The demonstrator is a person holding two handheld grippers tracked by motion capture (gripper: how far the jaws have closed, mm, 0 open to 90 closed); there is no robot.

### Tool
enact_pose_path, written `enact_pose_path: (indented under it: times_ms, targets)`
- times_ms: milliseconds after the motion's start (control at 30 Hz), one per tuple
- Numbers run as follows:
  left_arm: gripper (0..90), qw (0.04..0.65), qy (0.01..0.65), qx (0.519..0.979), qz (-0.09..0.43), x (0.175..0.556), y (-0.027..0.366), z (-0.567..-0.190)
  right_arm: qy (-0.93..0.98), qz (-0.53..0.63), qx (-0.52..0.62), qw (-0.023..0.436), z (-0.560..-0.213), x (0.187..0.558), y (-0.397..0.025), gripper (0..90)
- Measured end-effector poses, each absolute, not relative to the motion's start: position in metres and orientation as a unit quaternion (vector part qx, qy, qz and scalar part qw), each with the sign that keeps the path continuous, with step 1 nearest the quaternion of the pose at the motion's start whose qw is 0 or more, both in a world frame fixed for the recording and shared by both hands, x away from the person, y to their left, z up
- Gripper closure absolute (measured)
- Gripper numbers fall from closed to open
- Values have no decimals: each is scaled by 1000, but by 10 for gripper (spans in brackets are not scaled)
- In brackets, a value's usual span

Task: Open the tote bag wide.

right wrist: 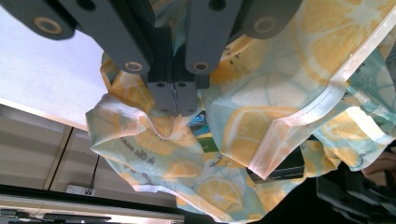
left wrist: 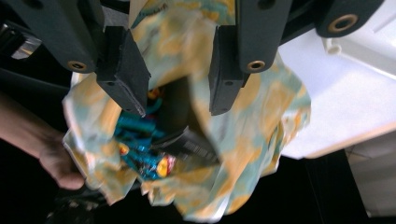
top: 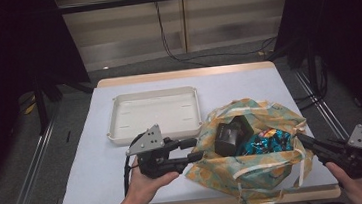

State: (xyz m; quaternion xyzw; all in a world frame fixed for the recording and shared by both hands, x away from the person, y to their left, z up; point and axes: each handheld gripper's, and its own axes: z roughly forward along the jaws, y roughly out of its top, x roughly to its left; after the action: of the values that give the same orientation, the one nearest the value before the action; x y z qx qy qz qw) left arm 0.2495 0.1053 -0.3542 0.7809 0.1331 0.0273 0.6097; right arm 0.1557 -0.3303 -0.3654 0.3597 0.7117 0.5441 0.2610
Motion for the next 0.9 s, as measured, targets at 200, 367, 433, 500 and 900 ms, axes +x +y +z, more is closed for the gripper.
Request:
enact_pose_path:
  times_ms: [200, 367, 433, 500, 900]
  targets:
    - [571, 612, 97, 785, 5, 246, 89, -351, 713, 547, 353, 261, -363, 163, -326, 900]
    - [536, 588, 64, 806, -15, 237, 61, -363, 713, 551, 352, 254, -362, 166, -324, 900]
    - [507, 578, 67, 813, -22, 235, 53, -369, 713, 551, 353, 254, -362, 166, -324, 900]
    - [658, 577, 45, 815, -29, 232, 50, -374, 714, 549, 353, 255, -362, 165, -325, 900]
    - [900, 552, -35, 830, -79, 201, 30, -383, 703, 536, 373, 281, -364, 132, -344, 890]
